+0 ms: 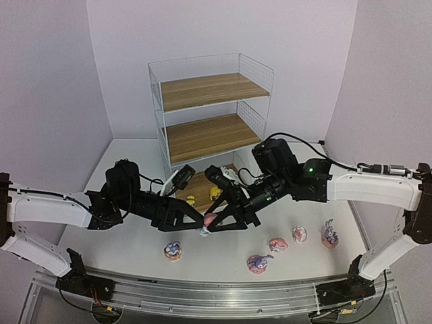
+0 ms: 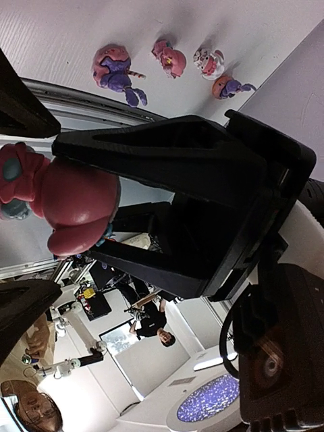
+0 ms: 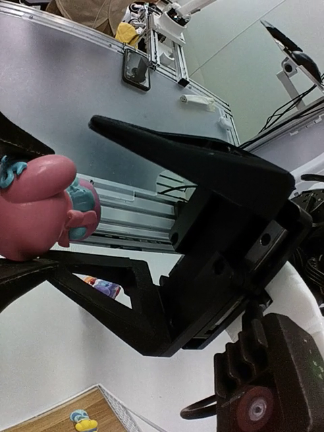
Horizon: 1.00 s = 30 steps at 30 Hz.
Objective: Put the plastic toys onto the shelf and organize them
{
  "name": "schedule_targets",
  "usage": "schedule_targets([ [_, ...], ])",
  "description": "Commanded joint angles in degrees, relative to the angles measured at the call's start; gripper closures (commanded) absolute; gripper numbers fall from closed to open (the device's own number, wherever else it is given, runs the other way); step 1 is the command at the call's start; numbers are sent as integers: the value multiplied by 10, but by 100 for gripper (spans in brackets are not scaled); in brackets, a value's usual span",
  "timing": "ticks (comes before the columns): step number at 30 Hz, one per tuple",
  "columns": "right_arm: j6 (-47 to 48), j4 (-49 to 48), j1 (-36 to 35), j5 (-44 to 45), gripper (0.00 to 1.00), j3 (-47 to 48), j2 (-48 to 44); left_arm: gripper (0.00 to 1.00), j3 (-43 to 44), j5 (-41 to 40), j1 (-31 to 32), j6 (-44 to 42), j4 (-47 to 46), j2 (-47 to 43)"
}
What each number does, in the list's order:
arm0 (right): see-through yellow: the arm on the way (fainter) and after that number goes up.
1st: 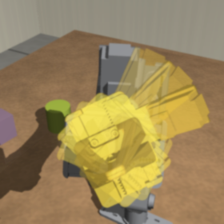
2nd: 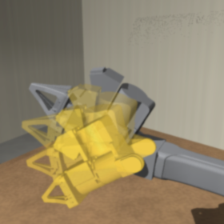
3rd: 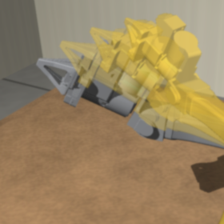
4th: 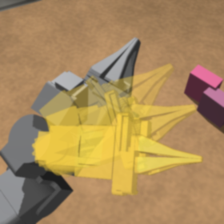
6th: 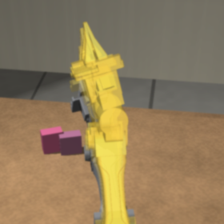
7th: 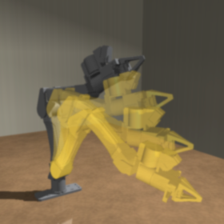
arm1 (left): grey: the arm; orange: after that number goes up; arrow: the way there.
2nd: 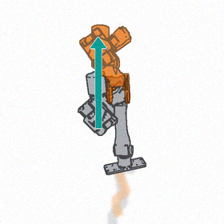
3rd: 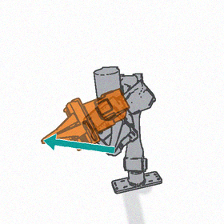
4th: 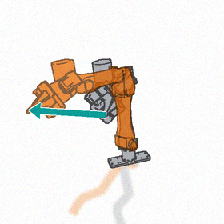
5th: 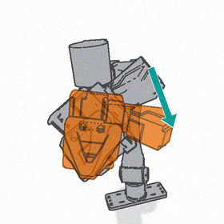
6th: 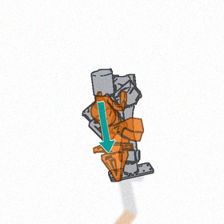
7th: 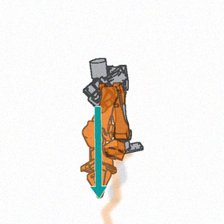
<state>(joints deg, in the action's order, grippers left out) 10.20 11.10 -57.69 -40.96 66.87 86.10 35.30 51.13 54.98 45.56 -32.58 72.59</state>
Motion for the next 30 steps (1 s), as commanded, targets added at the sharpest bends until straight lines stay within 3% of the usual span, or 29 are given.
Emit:
schedule_targets([
  [1,-4,-23,-4,-8,100,28,2,33,25,26,8,-17,-23,12],
  [13,1,-23,-4,-1,100,26,-6,37,10,43,12,-34,-4,-3],
  [21,7,-22,-4,2,100,27,-6,46,17,50,12,-38,16,7],
  [28,10,-22,-5,6,100,26,-6,71,21,71,13,-29,-14,17],
  [30,9,-21,-4,13,100,26,-8,86,24,77,14,-26,-16,21],
])
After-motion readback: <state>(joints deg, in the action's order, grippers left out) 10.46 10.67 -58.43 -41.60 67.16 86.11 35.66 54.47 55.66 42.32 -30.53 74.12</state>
